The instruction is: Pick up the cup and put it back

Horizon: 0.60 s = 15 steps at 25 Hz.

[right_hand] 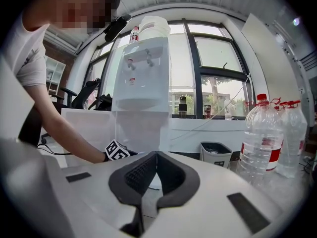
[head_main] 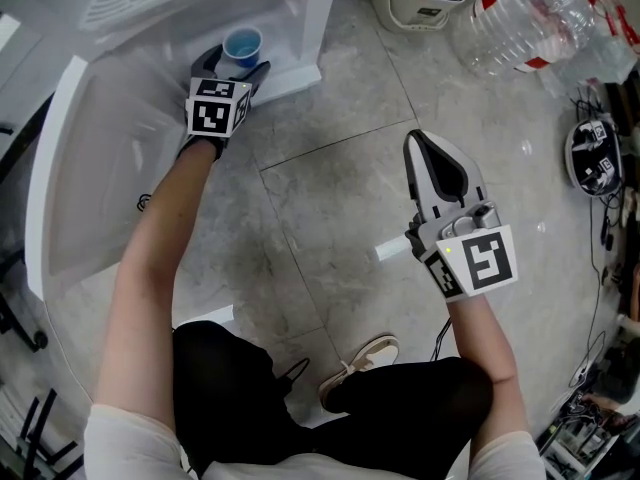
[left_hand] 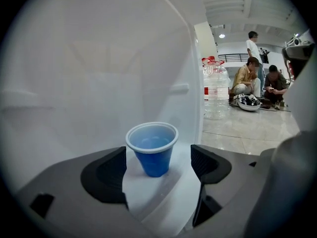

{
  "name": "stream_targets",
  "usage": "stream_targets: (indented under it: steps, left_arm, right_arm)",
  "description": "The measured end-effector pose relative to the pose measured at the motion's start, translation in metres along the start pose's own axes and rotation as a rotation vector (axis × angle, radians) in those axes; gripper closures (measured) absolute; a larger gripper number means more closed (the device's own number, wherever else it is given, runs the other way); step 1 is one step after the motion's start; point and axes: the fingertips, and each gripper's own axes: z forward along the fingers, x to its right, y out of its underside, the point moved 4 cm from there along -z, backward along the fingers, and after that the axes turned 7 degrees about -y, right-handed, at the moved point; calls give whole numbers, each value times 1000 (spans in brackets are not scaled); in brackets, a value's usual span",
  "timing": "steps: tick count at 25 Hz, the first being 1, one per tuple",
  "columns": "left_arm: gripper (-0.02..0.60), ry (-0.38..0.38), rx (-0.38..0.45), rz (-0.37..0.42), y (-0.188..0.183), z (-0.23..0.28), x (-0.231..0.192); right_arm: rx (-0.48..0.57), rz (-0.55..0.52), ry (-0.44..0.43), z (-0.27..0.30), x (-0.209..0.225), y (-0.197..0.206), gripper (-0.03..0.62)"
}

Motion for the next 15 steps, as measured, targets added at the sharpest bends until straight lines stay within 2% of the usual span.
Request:
stream_targets:
  steps: [4, 11, 15]
  left_arm:
    - [176, 6, -3, -16, -1, -12, 2]
    - [178, 44, -3, -51, -4, -42, 8]
    - [178, 41, 18, -56, -8, -59, 3]
  right_arm:
    - [18, -11, -3, 7, -4, -4, 574]
    - [47, -27, -63, 36, -25, -12, 574]
    - [60, -23, -86, 51, -31, -14, 574]
